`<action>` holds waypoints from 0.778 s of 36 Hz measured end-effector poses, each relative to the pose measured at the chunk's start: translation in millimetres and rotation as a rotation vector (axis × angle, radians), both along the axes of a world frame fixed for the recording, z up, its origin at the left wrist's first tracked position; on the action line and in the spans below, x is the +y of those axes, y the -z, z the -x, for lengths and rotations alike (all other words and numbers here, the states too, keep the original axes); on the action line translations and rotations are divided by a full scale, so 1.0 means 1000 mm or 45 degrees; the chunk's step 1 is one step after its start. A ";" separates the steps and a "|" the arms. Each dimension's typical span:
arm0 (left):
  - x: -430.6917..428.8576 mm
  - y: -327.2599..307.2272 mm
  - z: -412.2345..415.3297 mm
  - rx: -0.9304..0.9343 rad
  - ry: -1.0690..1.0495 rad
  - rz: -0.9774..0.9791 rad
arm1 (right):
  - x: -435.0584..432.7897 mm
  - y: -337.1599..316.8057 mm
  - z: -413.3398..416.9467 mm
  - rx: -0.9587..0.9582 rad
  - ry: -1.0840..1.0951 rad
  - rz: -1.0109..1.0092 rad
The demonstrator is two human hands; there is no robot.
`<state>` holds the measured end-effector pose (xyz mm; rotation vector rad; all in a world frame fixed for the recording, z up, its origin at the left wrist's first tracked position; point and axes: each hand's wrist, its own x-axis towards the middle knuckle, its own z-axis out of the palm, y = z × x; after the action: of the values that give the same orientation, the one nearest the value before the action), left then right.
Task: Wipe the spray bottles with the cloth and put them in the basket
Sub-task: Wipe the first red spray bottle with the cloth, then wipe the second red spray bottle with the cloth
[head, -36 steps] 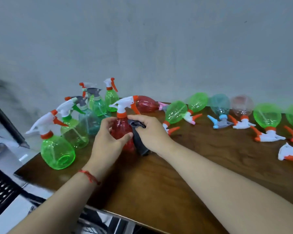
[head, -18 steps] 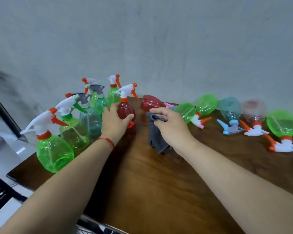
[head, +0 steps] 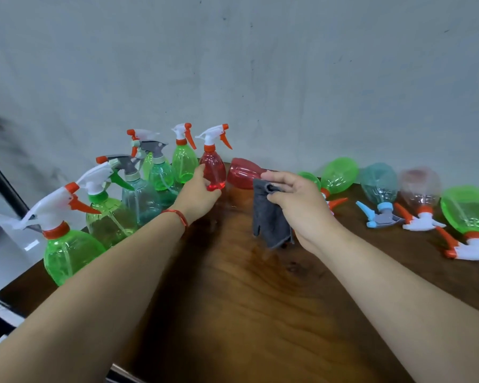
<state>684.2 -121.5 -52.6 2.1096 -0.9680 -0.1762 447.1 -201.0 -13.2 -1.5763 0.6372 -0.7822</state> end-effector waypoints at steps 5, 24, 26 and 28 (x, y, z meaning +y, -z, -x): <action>0.004 -0.016 0.008 -0.323 0.223 -0.255 | -0.004 0.000 0.020 -0.093 0.020 -0.149; -0.078 -0.047 0.027 -1.389 0.315 -0.876 | -0.028 -0.003 0.146 -0.239 0.023 -0.584; -0.086 -0.042 0.028 -1.426 0.238 -0.930 | -0.030 -0.001 0.155 -0.242 0.012 -0.596; -0.092 -0.039 0.029 -1.445 0.174 -0.993 | -0.034 0.001 0.164 -0.246 -0.001 -0.598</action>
<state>655.6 -213.9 -13.5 2.8743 -1.9105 0.7941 282.8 -234.8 -14.4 -1.0596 0.6245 -0.7112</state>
